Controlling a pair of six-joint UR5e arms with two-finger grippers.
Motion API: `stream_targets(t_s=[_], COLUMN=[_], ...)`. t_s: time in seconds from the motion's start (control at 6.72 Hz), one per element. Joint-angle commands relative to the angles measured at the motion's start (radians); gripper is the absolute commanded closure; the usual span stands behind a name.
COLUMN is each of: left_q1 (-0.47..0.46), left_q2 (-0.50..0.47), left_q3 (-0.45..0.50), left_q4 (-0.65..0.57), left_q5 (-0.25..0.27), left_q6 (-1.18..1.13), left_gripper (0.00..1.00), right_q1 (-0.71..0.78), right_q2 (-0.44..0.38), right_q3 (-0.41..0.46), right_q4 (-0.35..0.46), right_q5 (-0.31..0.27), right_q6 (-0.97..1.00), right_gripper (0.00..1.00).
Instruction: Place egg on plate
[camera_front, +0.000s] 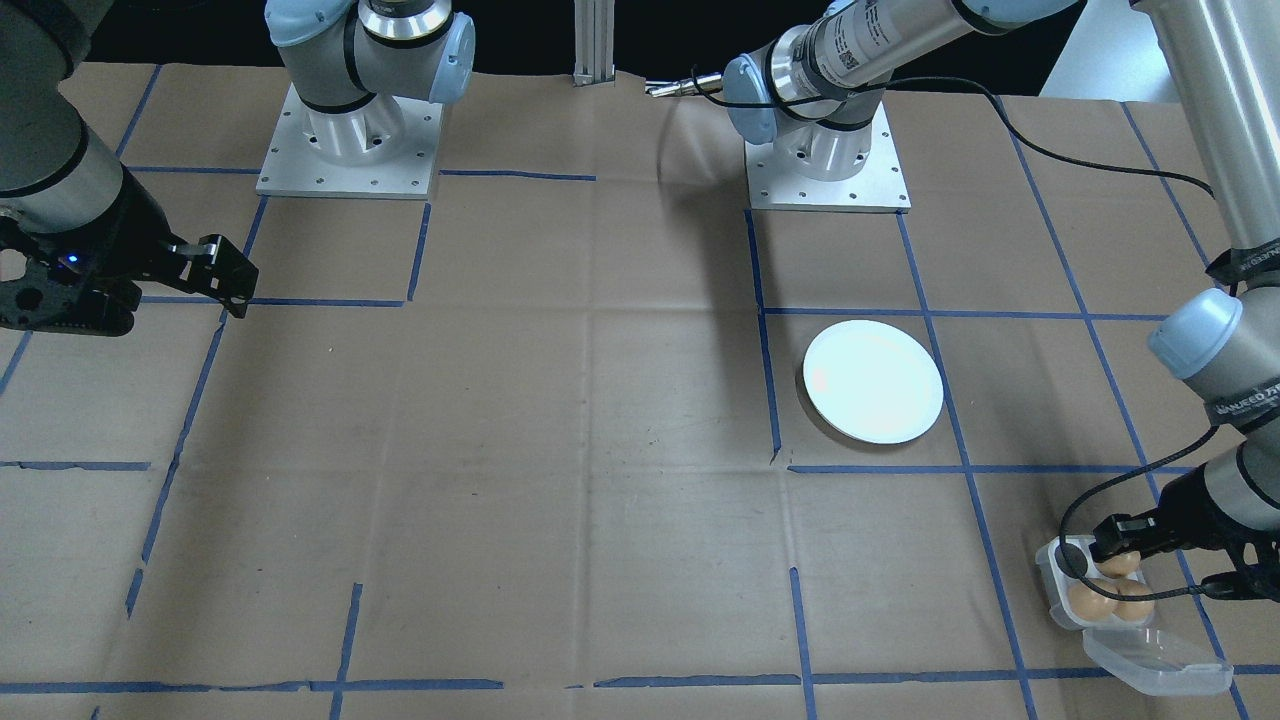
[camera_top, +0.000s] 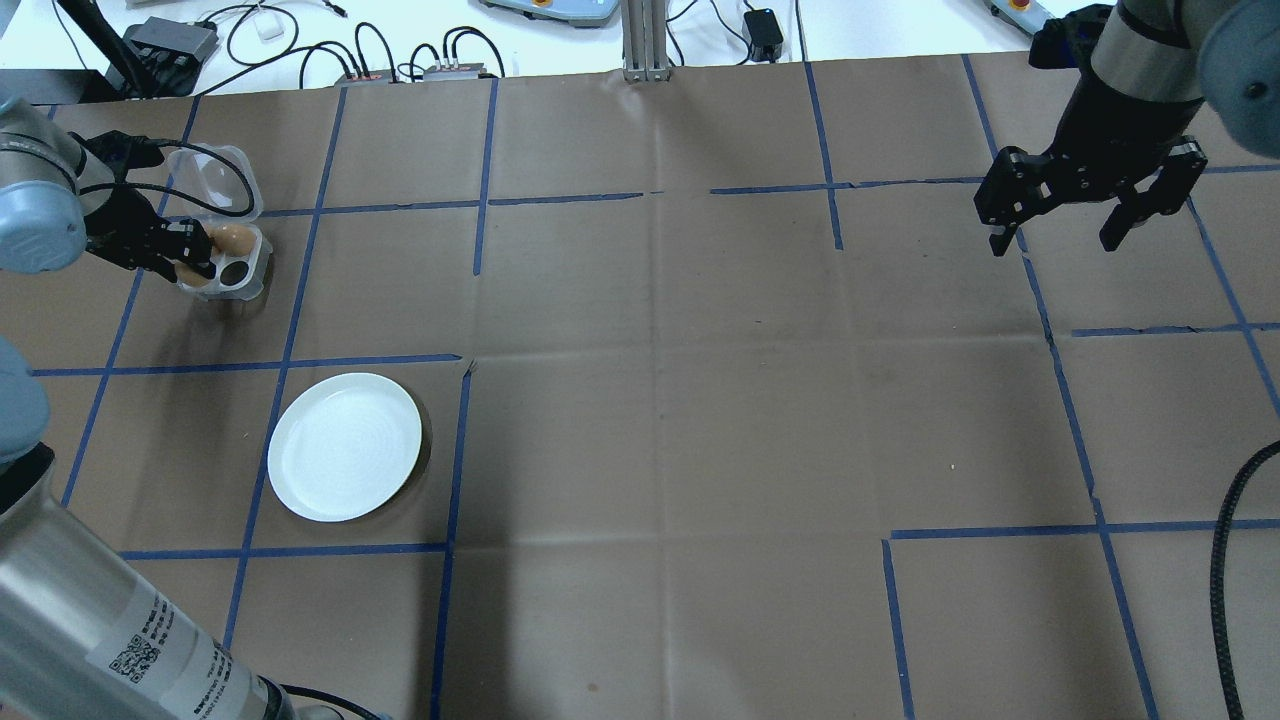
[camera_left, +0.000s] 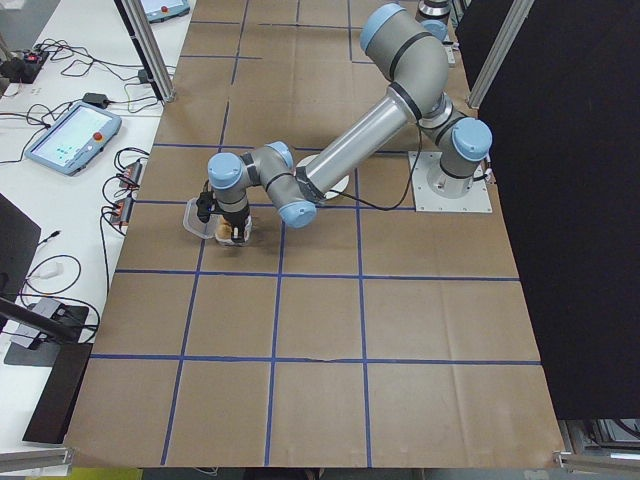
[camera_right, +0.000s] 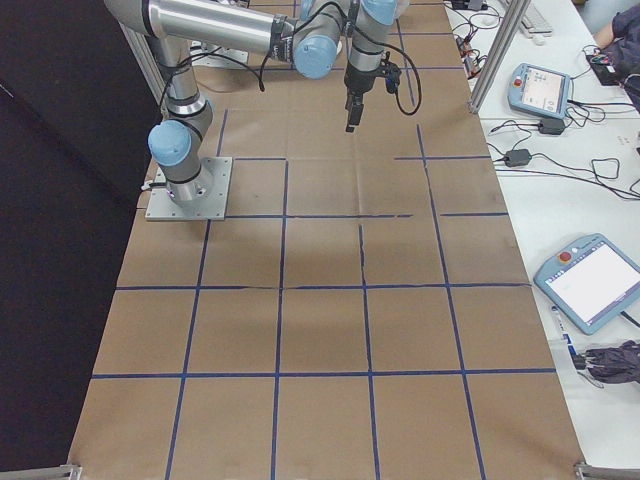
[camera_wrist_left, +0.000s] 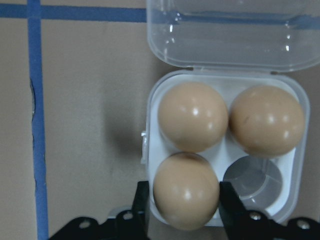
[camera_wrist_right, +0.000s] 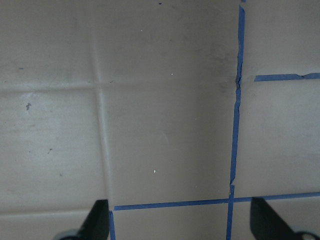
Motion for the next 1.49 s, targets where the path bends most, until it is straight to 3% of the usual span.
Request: stream_targets(t_s=[0.0,0.3,0.74,1.04,1.34], left_q1=[0.000,-0.001,-0.001,-0.003,-0.114], left_q2=[0.005,0.014,0.118,0.209,0.356], left_q3=[-0.001,-0.003,-0.053,-0.142,-0.281], left_q4=[-0.001,-0.001,-0.033,-0.122,-0.180], left_q5=[0.000,-0.002,0.004,-0.031,-0.031], left_q6=[0.000,0.001,0.005,-0.018,-0.154], left_gripper=[0.71,0.82,0.91,0.92,0.95], right_q1=[0.000,0.000,0.000,0.000,0.000], right_q2=[0.000,0.000,0.000,0.000,0.000], right_q3=[0.000,0.000,0.000,0.000,0.000], right_q4=[0.000,0.000,0.000,0.000,0.000], right_q5=[0.000,0.000,0.000,0.000,0.000], right_q6=[0.000,0.000,0.000,0.000,0.000], right_gripper=[0.00,0.00,0.00,0.00,0.00])
